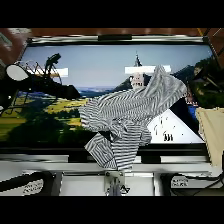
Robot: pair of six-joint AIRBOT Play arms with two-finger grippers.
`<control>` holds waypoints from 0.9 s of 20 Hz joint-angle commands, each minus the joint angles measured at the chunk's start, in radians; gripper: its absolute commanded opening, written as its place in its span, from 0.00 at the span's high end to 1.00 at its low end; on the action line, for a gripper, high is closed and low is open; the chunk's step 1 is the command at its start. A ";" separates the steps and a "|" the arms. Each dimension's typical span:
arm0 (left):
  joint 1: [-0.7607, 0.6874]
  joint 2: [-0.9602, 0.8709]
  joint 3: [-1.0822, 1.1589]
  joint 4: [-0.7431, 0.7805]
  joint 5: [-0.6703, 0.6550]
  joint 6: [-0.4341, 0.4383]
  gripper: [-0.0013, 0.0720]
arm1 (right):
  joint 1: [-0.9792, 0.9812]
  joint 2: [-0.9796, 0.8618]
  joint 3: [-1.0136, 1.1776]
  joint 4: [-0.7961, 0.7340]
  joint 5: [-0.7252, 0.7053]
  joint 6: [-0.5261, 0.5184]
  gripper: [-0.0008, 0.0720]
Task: Fold the shirts.
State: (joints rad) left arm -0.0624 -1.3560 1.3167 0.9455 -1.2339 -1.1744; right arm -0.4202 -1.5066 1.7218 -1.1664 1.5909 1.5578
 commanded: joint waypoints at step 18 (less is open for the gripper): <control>0.041 -0.296 -0.121 -0.205 0.170 0.142 0.16 | 0.283 0.232 -0.936 0.256 -0.414 -0.051 0.04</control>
State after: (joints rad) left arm -0.0135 -1.6283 1.1919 0.8185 -1.0866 -1.0649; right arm -0.1822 -1.2366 0.7933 -0.9417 1.2118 1.5269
